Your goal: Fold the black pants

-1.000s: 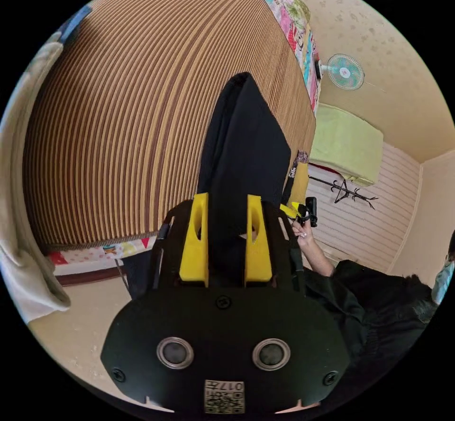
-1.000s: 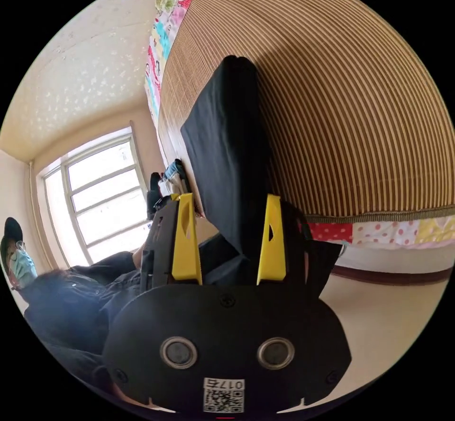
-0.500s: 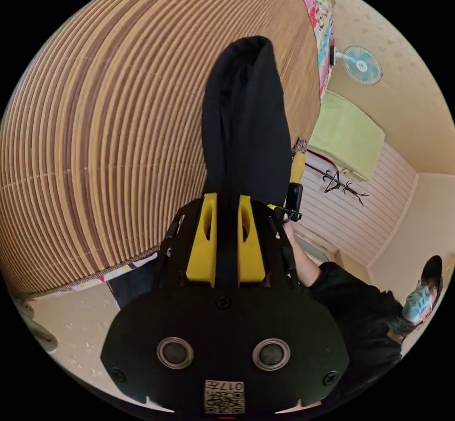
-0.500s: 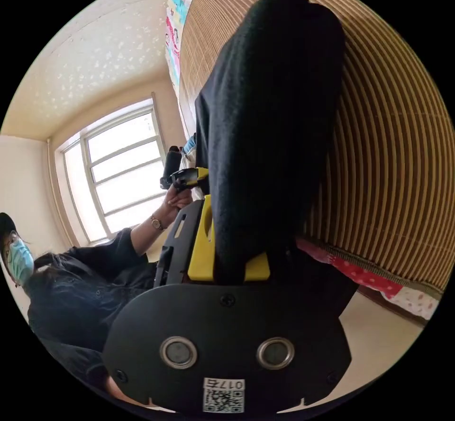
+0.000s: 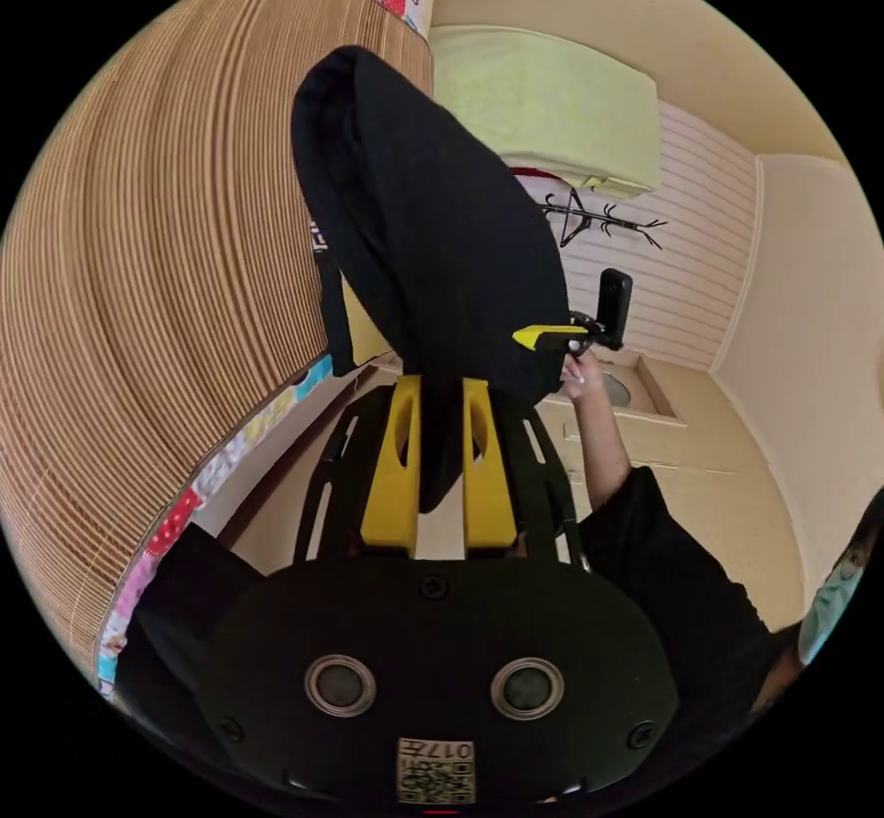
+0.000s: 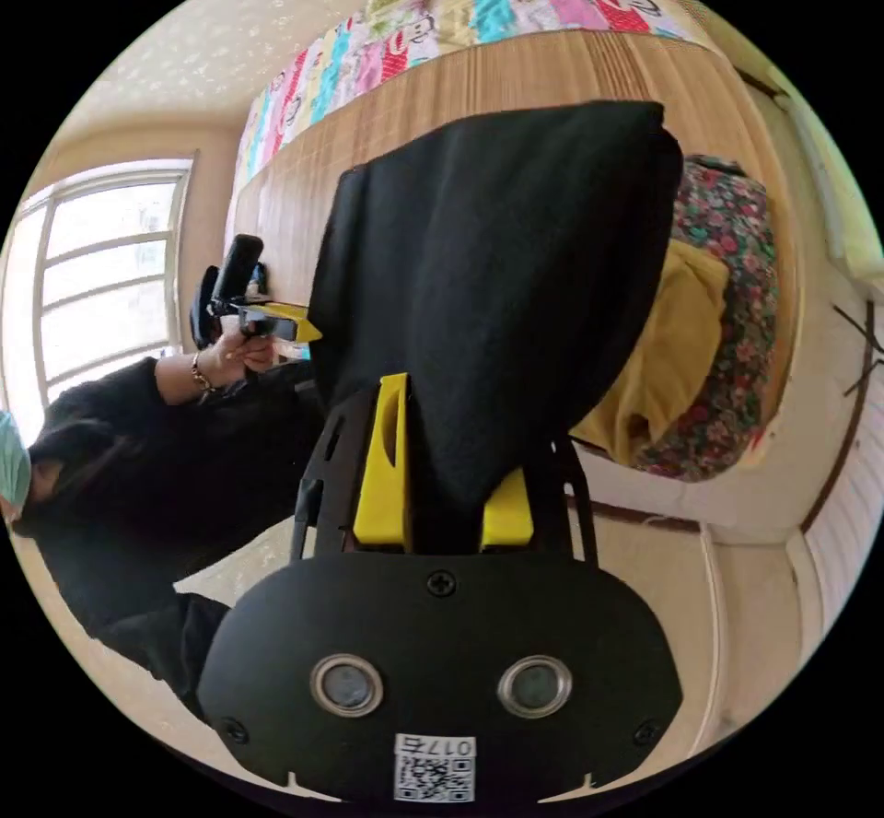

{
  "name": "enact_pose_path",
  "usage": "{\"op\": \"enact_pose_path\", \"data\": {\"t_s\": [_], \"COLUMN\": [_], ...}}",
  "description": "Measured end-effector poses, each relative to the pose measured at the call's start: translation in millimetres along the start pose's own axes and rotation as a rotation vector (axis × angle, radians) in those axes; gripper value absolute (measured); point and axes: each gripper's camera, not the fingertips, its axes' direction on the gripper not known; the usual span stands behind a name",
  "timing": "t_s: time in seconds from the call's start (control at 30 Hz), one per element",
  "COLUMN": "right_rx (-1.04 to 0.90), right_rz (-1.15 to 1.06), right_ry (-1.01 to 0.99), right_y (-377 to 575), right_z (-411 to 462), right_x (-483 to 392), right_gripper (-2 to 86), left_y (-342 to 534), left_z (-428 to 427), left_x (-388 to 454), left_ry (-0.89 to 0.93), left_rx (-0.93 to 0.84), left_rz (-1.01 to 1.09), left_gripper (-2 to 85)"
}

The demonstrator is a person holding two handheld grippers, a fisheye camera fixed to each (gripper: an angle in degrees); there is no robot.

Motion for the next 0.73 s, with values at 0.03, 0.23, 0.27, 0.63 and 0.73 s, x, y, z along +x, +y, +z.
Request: {"op": "enact_pose_path", "data": {"t_s": [0.03, 0.23, 0.27, 0.63, 0.73], "right_rx": [-0.054, 0.098, 0.167, 0.480, 0.644], "right_rz": [0.142, 0.509, 0.489, -0.162, -0.313], "right_ry": [0.104, 0.340, 0.329, 0.687, 0.463], "right_y": [3, 46, 54, 30, 5], "right_z": [-1, 51, 72, 205, 175], "right_x": [25, 14, -17, -397, -466], "right_gripper": [10.0, 3.4, 2.3, 0.4, 0.4], "left_y": [-8, 26, 51, 359, 415], "left_z": [12, 18, -6, -225, -244], "left_x": [1, -33, -52, -54, -27], "left_ry": [-0.008, -0.343, -0.381, -1.476, -1.664], "left_rx": [-0.038, -0.177, -0.169, -0.191, -0.107], "left_rz": [-0.009, 0.038, 0.022, -0.073, -0.176], "left_gripper": [6.6, 0.0, -0.5, -0.7, -0.6]}}
